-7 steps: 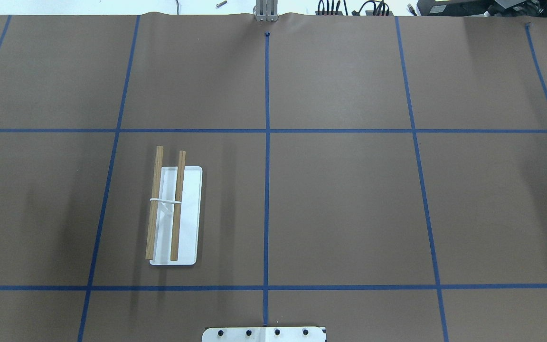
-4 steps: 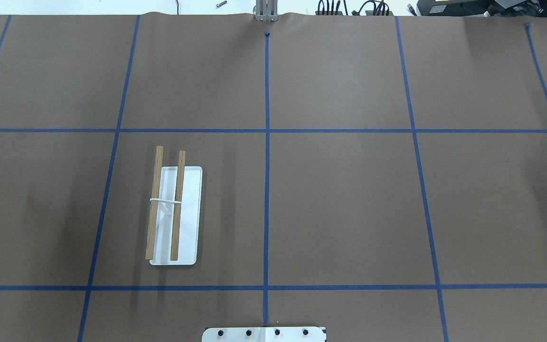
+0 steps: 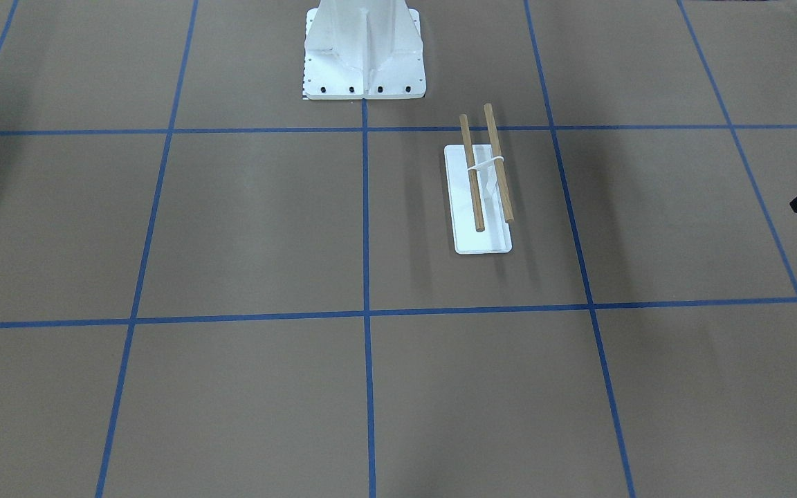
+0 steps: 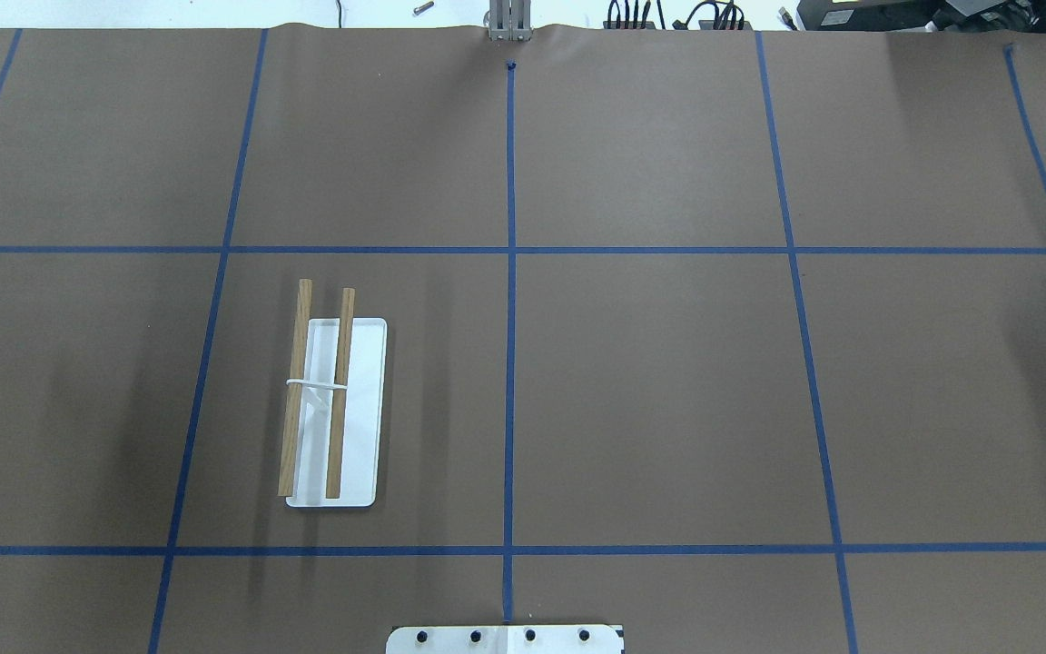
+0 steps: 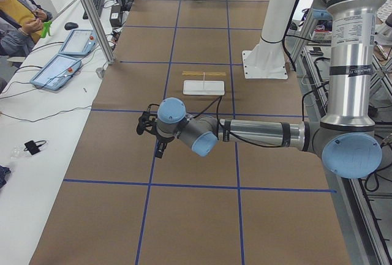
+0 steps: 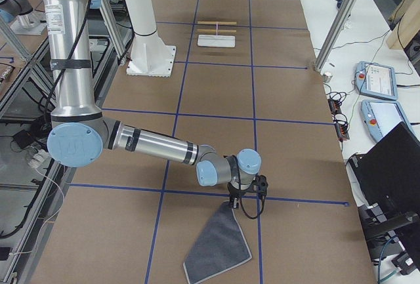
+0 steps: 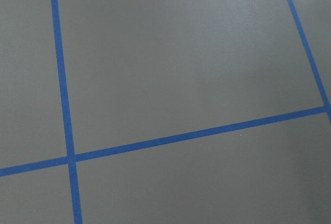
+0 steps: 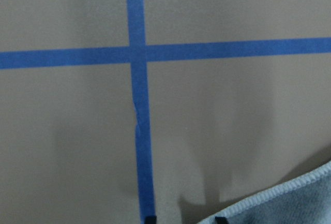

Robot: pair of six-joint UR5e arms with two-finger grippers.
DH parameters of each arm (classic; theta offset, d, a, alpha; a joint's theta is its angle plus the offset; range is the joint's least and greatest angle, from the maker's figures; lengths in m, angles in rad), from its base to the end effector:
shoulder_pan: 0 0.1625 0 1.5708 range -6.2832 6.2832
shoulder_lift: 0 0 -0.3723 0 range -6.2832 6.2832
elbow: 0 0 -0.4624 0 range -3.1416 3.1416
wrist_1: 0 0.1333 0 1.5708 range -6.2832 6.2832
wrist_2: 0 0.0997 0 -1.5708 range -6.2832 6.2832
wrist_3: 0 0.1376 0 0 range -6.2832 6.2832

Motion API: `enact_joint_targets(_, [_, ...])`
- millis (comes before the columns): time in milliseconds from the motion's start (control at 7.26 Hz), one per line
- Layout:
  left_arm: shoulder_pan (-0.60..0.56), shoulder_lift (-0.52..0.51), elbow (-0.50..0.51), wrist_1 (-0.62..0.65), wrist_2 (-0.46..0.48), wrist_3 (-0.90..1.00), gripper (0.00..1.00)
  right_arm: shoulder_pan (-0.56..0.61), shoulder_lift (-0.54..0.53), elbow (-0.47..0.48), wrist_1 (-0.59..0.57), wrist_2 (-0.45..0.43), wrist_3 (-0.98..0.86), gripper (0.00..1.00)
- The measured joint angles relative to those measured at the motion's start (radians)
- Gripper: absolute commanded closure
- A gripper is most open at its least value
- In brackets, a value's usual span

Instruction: Hang towel on rack

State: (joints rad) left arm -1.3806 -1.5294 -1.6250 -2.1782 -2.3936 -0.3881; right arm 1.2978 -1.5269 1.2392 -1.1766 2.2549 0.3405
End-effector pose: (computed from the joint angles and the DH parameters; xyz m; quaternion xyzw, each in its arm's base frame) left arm 0.0783 -0.5781 0.5468 0.1595 0.4448 0.0352 0.8806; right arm -0.1091 -0.5616 0.7611 -0.0533 -0.3344 0.0139 0.9408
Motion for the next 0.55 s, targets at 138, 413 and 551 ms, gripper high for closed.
enact_joint_targets(138, [0.0,0.0,0.0,0.0,0.0,0.0,0.02,0.0,0.0,0.0,0.0,0.0,-0.001,1.0])
enact_joint_targets(413, [0.0,-0.004,-0.001,0.0,-0.001,-0.013,0.02,0.006,0.003,0.028,-0.005,0.006,0.003,1.0])
enact_joint_targets(551, [0.004,-0.015,-0.001,0.001,-0.003,-0.059,0.02,0.017,0.007,0.094,-0.038,0.011,0.013,1.0])
